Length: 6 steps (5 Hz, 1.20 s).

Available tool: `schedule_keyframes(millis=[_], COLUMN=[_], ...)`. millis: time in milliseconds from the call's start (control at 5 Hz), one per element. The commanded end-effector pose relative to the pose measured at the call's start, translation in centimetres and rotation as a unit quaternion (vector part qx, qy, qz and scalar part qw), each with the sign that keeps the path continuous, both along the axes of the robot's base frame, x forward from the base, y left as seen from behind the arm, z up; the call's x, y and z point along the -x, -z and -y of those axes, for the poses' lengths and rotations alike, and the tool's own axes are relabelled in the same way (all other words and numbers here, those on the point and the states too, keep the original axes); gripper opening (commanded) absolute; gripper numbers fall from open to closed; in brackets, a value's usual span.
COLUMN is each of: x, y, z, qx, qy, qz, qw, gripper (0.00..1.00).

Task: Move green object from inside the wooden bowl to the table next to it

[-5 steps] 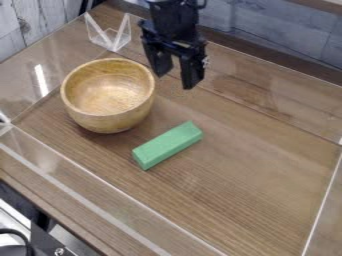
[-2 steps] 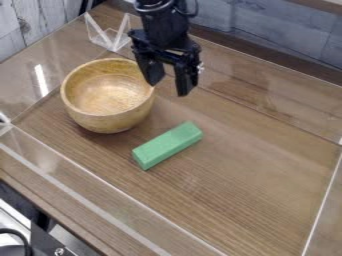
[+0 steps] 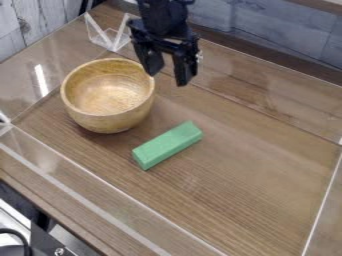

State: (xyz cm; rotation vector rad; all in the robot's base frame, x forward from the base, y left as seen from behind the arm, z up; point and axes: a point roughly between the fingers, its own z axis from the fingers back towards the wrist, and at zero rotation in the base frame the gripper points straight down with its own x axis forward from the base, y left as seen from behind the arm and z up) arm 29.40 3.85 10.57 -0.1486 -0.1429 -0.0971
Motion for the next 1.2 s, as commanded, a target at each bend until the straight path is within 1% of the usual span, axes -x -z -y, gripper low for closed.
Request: schedule_keyframes(millis=[0, 400, 600, 800, 1000], x=[-1.1, 0.7, 0.4, -0.1, -1.1], y=[-2.4, -4.0, -3.9, -3.9, -3.3], z=[-0.5, -0.2, 0.8, 0.2, 0.0], qx=[-0.002, 0.008, 0.012, 0.002, -0.005], qy=[0.017, 0.023, 0.001, -0.022, -0.028], qz=[0.031, 0.036, 0.037, 0.040, 0.041], qw=[0.9994, 0.9991, 0.9993, 0.9990, 0.9988], gripper=[1.00, 1.00, 1.00, 1.00, 1.00])
